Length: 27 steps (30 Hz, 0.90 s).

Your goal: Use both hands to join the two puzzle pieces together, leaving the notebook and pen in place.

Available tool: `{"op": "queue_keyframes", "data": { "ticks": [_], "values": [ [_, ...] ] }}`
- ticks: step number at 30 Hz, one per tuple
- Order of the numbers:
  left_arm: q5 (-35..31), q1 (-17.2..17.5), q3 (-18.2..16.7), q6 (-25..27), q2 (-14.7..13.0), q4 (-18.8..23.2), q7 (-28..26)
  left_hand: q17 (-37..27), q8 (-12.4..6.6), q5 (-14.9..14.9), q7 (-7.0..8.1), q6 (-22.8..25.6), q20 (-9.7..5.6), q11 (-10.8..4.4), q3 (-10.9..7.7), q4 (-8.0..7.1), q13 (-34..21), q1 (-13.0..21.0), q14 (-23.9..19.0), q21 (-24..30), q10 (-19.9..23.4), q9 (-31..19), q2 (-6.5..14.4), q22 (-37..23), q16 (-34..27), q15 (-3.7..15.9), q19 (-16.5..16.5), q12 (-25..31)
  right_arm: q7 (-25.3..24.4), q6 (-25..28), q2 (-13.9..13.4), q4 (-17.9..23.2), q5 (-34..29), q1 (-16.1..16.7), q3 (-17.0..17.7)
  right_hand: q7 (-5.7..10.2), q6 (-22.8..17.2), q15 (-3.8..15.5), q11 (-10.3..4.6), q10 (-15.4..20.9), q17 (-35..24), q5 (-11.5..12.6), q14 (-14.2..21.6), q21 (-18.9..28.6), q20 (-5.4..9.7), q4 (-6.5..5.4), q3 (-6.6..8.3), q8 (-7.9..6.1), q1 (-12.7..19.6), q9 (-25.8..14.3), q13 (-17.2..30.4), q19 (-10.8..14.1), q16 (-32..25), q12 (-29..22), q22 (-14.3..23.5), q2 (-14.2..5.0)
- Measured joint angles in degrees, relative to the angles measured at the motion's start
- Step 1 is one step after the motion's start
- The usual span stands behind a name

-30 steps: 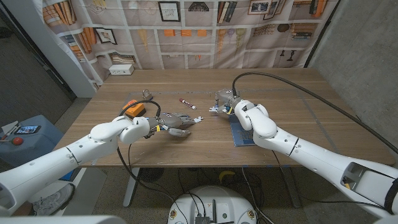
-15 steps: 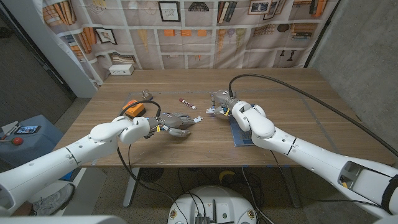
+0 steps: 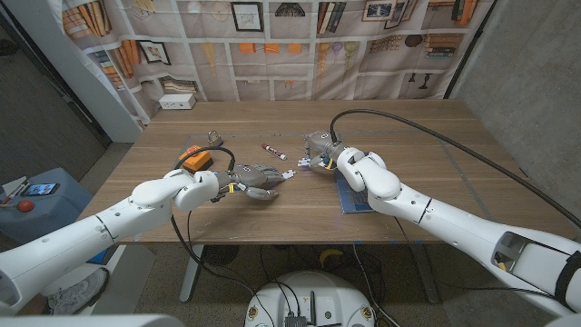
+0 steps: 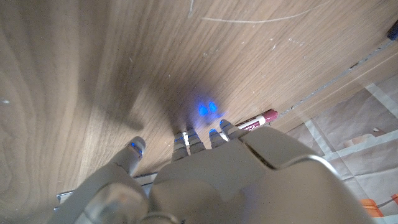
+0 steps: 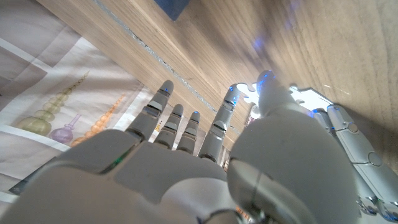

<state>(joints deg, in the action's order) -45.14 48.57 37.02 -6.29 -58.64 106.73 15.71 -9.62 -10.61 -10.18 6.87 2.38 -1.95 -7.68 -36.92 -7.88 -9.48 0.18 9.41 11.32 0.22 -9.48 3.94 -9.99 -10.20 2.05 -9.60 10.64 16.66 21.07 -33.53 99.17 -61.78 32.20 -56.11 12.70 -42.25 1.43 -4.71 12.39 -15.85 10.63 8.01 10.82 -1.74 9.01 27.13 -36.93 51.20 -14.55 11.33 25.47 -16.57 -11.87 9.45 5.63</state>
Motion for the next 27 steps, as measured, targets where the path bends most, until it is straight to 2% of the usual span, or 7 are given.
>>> {"op": "queue_keyframes", "data": {
  "ticks": [27],
  "values": [
    [-0.2, -0.7, 0.1, -0.5, 0.3, -0.4, 0.2, 0.0, 0.03, 0.0, -0.01, 0.4, 0.00, 0.01, -0.41, 0.40, -0.2, 0.2, 0.0, 0.0, 0.0, 0.0, 0.2, 0.0, 0.0, 0.00, 0.0, 0.0, -1.6, -5.3, 0.1, -2.1, -1.0, -1.3, -0.8, 0.00, 0.0, 0.31, -0.31, 0.3, 0.0, 0.0, 0.3, 0.0, 0.00, 0.00, 0.00, 0.36, 0.0, 0.2, 0.0, 0.0, 0.0, 0.0, 0.0, 0.00]
  ]
}}
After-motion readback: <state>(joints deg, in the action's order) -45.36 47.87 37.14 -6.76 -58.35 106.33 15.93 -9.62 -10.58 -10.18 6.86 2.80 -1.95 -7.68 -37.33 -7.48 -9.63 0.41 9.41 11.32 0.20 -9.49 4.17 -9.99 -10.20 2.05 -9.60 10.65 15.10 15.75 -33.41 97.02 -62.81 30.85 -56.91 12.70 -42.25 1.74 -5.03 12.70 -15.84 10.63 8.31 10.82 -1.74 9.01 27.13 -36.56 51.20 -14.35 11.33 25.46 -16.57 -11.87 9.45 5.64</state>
